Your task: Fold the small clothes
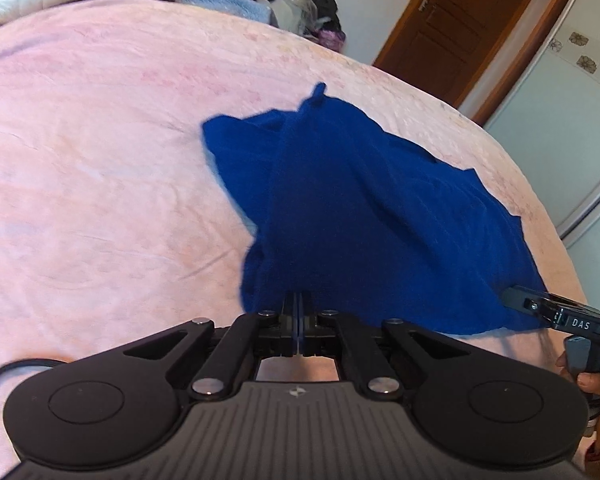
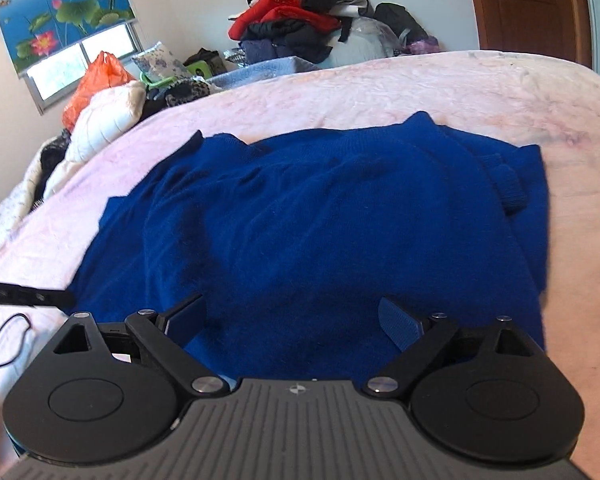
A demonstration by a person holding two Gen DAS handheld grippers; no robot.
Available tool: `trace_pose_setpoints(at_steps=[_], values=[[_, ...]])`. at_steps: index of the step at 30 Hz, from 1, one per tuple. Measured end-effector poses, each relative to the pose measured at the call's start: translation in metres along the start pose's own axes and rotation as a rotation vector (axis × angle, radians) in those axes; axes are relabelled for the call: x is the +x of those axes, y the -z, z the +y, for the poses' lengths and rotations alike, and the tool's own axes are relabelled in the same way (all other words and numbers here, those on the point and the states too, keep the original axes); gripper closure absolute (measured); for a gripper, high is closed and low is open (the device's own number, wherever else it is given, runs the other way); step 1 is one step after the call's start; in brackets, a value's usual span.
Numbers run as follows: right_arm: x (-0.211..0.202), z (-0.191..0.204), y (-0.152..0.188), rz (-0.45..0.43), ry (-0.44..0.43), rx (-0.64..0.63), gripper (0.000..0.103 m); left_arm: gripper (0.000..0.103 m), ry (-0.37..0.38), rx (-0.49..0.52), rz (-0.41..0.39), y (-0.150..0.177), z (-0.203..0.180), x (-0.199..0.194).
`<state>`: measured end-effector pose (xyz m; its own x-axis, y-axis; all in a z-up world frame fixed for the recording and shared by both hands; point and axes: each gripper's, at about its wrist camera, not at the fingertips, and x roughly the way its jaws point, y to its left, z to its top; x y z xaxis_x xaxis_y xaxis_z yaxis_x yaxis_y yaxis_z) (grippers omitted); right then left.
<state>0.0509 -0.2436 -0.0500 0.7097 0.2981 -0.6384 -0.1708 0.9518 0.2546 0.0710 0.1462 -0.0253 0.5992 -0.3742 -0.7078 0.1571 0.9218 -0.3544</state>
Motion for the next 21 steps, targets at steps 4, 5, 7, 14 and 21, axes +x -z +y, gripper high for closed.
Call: trace_pose_setpoints(at_steps=[4,5,7,14,21], values=[[-0.008,-0.009,0.005,0.007,0.039,-0.026,0.009,0.103,-0.056,0.01,-0.036,0.003,0.012,-0.018],[-0.01,-0.011,0.005,0.005,0.036,-0.014,0.008,0.103,-0.047,0.044,-0.047,0.003,0.009,-0.021],[-0.011,-0.007,0.005,0.004,0.034,-0.009,0.006,0.101,0.007,0.078,-0.052,0.002,0.001,-0.022],[-0.005,0.01,0.007,0.01,0.032,-0.069,0.002,0.086,-0.029,0.153,0.019,-0.011,-0.014,0.018],[-0.009,0.004,0.011,-0.002,0.004,-0.045,0.002,0.023,-0.032,0.198,-0.084,-0.012,-0.018,0.013]])
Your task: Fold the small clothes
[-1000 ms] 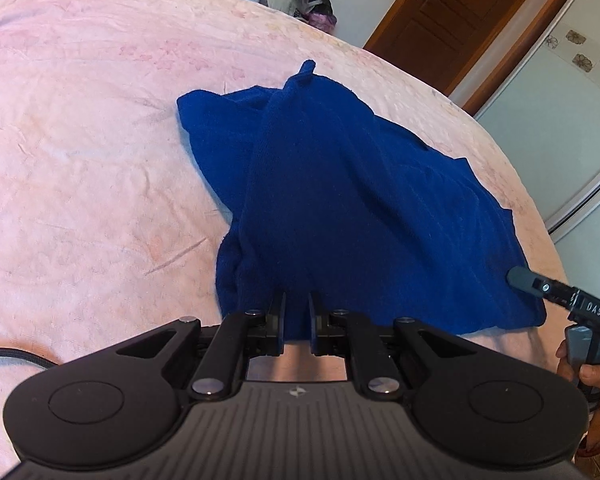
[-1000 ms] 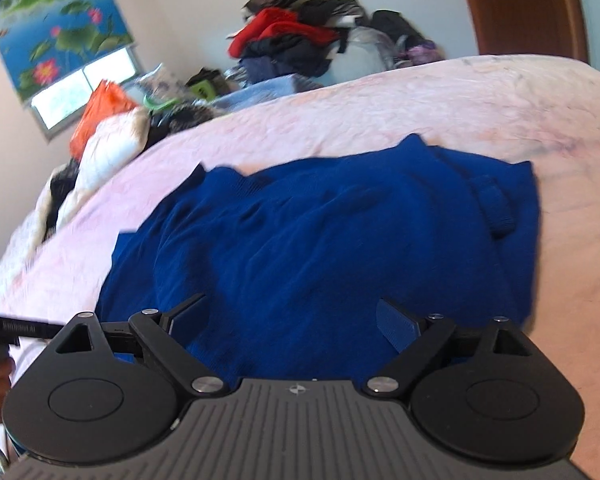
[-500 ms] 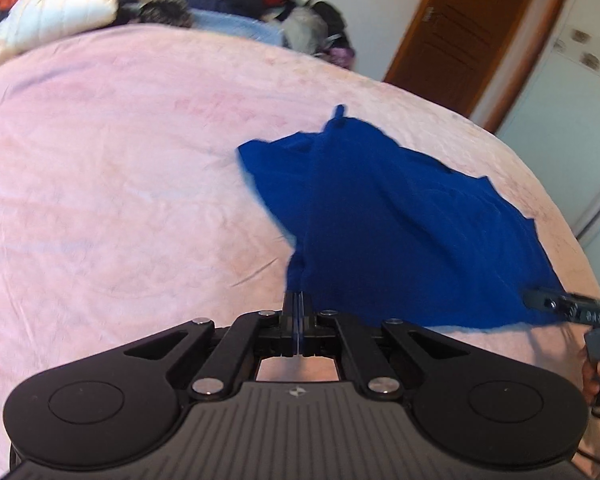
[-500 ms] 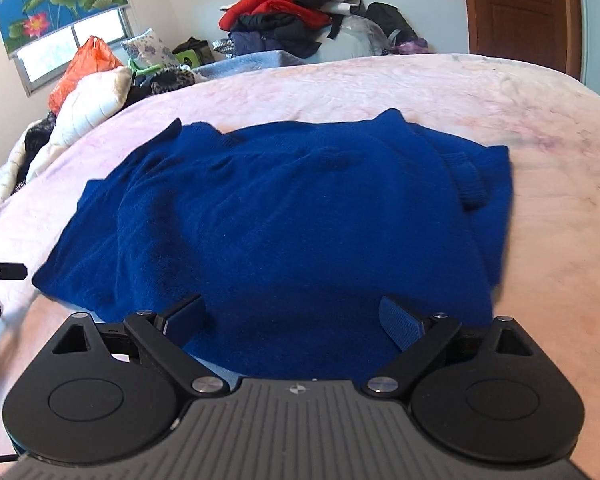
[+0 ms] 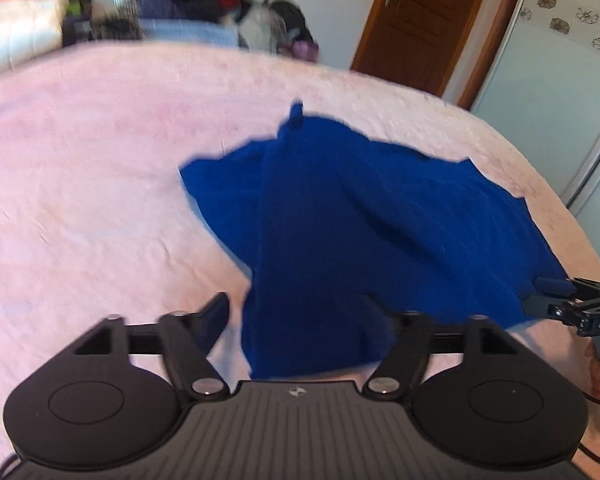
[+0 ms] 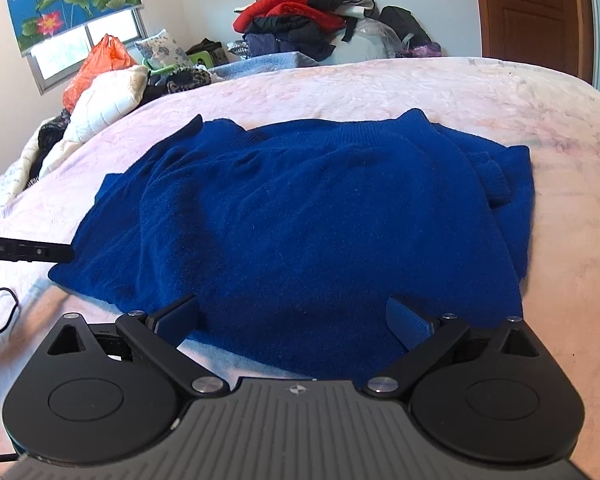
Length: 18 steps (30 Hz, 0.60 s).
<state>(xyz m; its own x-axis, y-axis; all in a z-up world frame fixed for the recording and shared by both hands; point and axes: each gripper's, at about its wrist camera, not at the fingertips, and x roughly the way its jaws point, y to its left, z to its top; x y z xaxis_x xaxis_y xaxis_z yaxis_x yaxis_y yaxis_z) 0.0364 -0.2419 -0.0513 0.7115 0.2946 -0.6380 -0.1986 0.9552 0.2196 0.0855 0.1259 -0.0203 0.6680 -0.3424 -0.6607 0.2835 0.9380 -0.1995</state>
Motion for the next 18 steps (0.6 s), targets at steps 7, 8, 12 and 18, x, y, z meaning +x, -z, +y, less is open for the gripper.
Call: trace_pose_setpoints(at_steps=[7,8,12,18], values=[[0.002,0.005,0.003,-0.009,0.012,-0.029,0.0,0.029,0.006,0.015,0.075,0.005,0.0,0.016],[0.002,0.005,0.003,-0.011,0.011,-0.028,0.0,0.04,-0.004,0.014,0.09,0.007,-0.001,0.021],[0.002,0.005,0.005,-0.019,0.01,-0.037,0.001,0.096,-0.033,-0.015,0.074,0.01,0.001,0.015],[-0.002,0.001,0.004,-0.011,0.01,-0.019,0.001,0.101,-0.039,-0.022,0.017,0.018,0.006,-0.02]])
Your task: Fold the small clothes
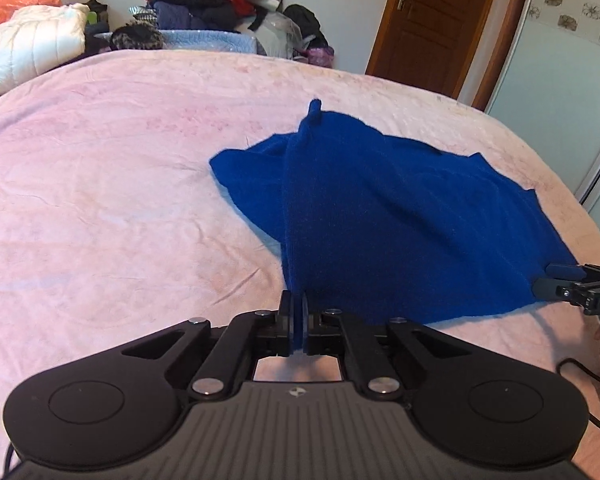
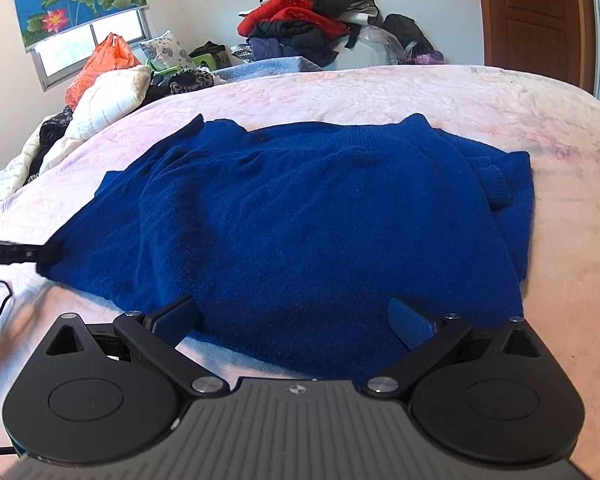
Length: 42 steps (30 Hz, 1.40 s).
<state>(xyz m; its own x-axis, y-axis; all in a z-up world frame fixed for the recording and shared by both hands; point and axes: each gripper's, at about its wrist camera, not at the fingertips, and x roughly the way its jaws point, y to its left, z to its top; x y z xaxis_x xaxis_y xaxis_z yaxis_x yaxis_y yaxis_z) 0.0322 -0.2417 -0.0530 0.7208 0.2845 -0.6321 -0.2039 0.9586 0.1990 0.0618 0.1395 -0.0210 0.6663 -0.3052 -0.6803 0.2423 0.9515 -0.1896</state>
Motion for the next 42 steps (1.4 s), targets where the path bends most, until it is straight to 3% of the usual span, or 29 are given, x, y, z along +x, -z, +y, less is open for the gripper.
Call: trace_pose_setpoints(at_steps=[5,7,12,17,21,24,27,30,33,36,40,42], values=[[-0.004,-0.011,-0.001,0.011,0.021,0.005,0.002,0.103,-0.07,-0.021,0.078,0.009,0.015,0.009],[-0.007,-0.008,-0.007,0.004,0.041,0.028,0.003,0.103,-0.047,-0.043,0.086,0.006,0.018,0.009],[0.0,0.007,-0.033,-0.074,0.006,-0.006,0.003,0.101,-0.023,0.01,-0.019,-0.027,-0.008,0.0],[0.041,0.013,-0.069,-0.069,0.014,-0.033,0.004,0.099,-0.044,0.107,-0.045,-0.062,-0.056,0.037],[0.073,-0.008,-0.092,-0.029,0.02,-0.003,0.004,0.099,-0.092,0.137,-0.004,-0.076,-0.076,0.086],[0.097,-0.041,-0.096,-0.005,0.175,-0.024,0.01,0.099,-0.129,0.105,0.069,-0.074,-0.069,0.114],[0.089,-0.067,-0.105,-0.04,0.107,0.071,0.016,0.099,-0.123,0.096,0.053,-0.072,-0.066,0.104],[0.085,-0.049,-0.116,-0.061,0.208,0.007,0.009,0.099,-0.113,0.086,0.003,-0.084,-0.069,0.095],[0.098,-0.036,-0.115,-0.029,0.121,-0.044,0.006,0.097,-0.108,0.078,0.017,-0.097,-0.077,0.106],[0.123,-0.037,-0.112,0.04,0.172,-0.104,0.004,0.097,-0.16,0.072,0.086,-0.097,-0.077,0.132],[0.098,-0.021,-0.109,-0.016,0.229,-0.071,0.002,0.092,-0.198,0.108,0.043,-0.087,-0.086,0.118],[0.082,-0.005,-0.103,-0.049,0.176,-0.098,0.001,0.085,-0.232,0.105,0.044,-0.081,-0.089,0.115]])
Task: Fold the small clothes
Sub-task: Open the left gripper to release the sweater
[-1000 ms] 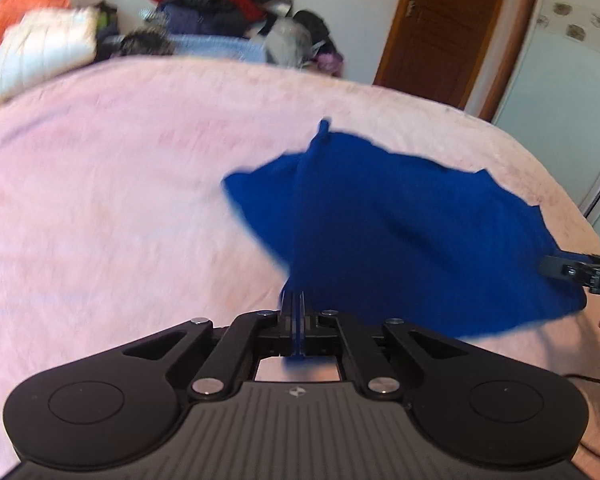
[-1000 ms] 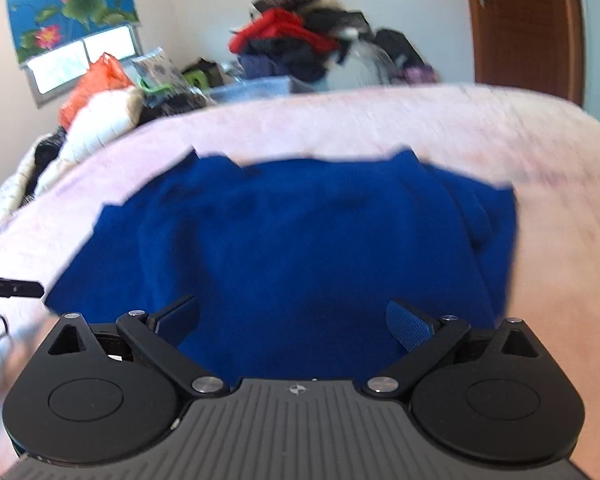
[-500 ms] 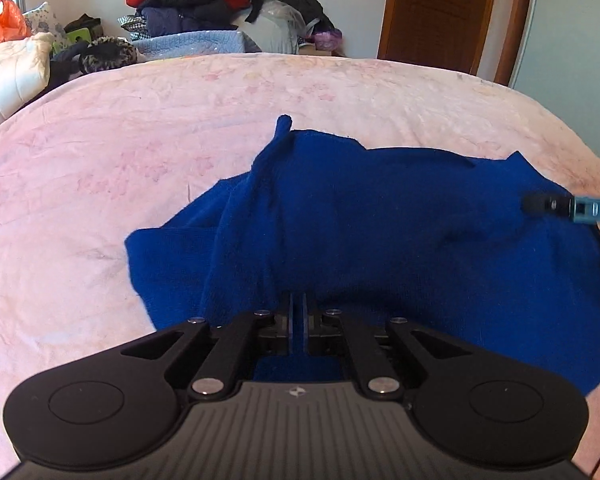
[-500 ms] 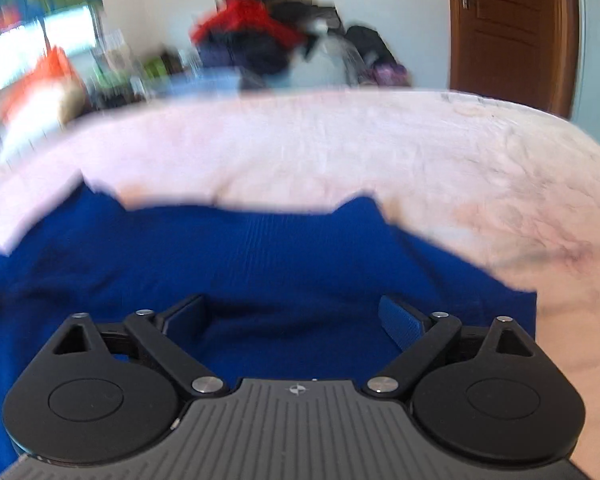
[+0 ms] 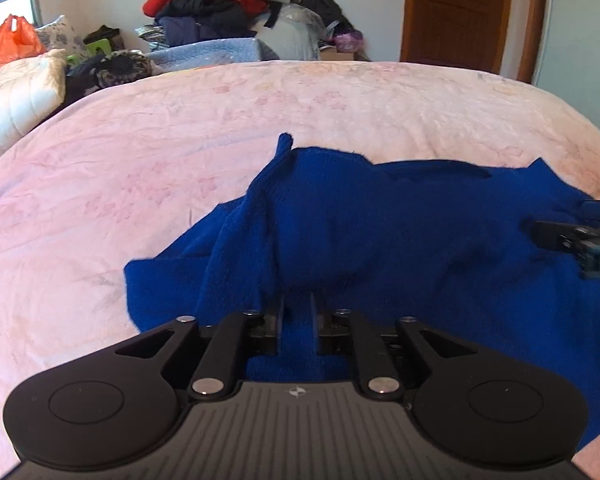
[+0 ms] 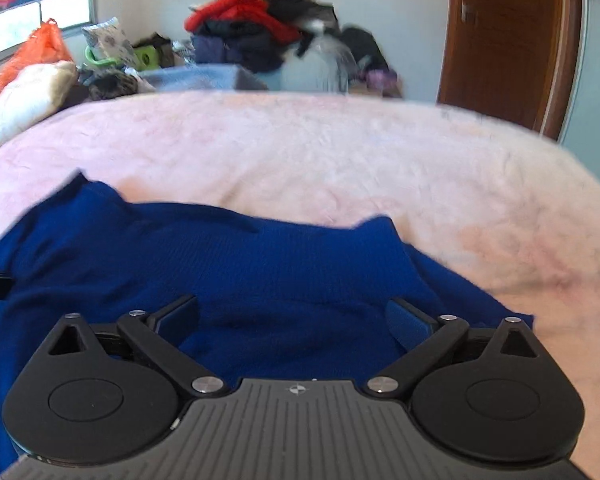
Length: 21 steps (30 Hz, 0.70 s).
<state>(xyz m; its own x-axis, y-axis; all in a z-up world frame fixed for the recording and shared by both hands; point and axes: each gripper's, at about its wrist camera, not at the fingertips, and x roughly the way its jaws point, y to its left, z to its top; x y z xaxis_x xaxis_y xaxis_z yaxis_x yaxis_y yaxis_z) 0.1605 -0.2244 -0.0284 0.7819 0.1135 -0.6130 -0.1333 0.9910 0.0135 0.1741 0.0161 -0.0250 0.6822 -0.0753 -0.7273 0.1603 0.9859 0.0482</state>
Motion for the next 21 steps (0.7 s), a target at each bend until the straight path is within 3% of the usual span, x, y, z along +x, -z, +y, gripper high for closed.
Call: trace_pose_setpoints(at_steps=[3,5,6,7,15,18,21], values=[[-0.015,0.023,0.014,0.01,-0.055,-0.033,0.001,0.07,-0.011,-0.01,-0.019,0.009,-0.004,-0.007],[-0.018,0.034,0.026,0.031,-0.029,-0.055,0.001,0.046,-0.014,-0.011,-0.029,0.015,-0.007,-0.012],[-0.017,0.037,0.032,0.038,-0.011,-0.065,0.0,0.027,-0.015,-0.012,-0.039,0.018,-0.008,-0.013],[-0.017,0.038,0.037,0.045,0.004,-0.067,0.0,0.02,-0.016,-0.013,-0.052,0.022,-0.009,-0.015],[-0.018,0.037,0.057,-0.019,0.029,-0.032,0.0,0.018,-0.078,0.023,-0.095,0.04,-0.024,-0.011],[-0.018,0.036,0.058,-0.022,0.025,-0.026,0.0,0.013,-0.095,0.02,-0.122,0.045,-0.026,-0.009],[-0.019,0.036,0.058,-0.025,0.025,-0.024,0.0,0.001,-0.141,0.025,-0.164,0.051,-0.029,-0.007]])
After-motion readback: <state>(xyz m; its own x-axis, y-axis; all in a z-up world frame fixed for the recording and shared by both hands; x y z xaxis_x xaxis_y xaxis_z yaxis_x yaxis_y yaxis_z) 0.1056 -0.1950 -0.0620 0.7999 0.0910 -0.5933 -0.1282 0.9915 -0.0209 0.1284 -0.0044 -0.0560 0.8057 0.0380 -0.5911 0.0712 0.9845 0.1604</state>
